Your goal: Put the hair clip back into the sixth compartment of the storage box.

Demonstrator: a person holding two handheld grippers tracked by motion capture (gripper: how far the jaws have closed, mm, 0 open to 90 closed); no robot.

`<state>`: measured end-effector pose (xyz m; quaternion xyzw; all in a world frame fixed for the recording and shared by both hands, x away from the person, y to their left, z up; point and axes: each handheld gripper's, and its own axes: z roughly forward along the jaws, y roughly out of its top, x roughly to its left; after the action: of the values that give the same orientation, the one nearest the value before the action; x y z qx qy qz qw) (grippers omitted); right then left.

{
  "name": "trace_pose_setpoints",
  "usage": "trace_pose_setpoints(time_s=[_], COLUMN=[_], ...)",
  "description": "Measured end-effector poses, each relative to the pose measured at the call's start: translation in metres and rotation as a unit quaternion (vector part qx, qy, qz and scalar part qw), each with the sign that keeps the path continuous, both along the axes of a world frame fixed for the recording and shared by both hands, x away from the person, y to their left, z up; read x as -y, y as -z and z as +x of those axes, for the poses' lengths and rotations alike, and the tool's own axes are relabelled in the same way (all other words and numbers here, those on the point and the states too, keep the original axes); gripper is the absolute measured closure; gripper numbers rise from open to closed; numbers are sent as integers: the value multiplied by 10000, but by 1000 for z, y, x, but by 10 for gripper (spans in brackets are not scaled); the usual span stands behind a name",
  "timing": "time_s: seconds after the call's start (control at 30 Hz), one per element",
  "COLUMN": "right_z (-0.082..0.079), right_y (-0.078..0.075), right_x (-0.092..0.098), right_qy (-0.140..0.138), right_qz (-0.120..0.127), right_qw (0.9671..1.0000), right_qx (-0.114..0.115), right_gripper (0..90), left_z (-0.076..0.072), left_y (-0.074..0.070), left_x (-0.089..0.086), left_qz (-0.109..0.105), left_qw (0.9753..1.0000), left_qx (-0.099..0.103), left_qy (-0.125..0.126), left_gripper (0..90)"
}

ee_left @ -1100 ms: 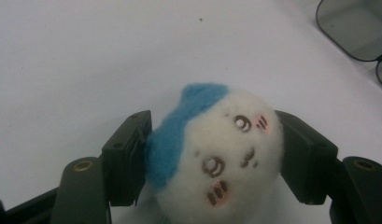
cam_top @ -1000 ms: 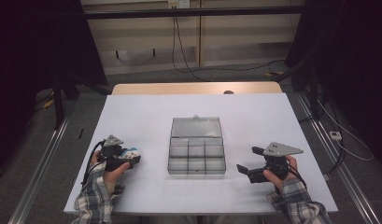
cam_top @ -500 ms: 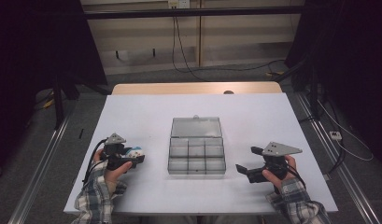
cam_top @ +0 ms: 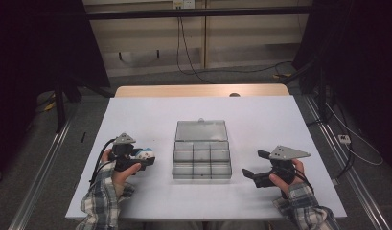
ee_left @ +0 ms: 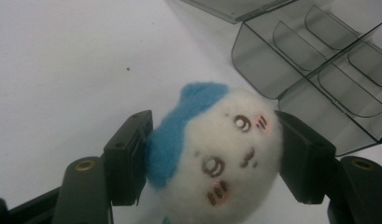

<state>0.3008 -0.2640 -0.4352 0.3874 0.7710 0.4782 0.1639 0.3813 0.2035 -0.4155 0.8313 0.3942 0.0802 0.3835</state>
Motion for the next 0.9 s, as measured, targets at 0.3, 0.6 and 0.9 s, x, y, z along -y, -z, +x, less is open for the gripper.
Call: trace_pose_setpoints(time_s=[0.3,0.6,0.9], right_z=[0,1,0], right_y=[0,-1,-1], right_x=[0,1,1], right_qy=[0,13,5], right_qz=[8,22,39], right_qw=[10000,10000,10000], right_qx=[2,0,24], right_gripper=[69,69,69], left_z=[1,2,4], left_y=[-6,-10,-12], left_x=[9,20,28], left_qz=[-59,-108,-116], left_qw=[9999,9997,9995], left_qx=[13,26,13], left_qy=[115,207,280], left_gripper=[336,338,340])
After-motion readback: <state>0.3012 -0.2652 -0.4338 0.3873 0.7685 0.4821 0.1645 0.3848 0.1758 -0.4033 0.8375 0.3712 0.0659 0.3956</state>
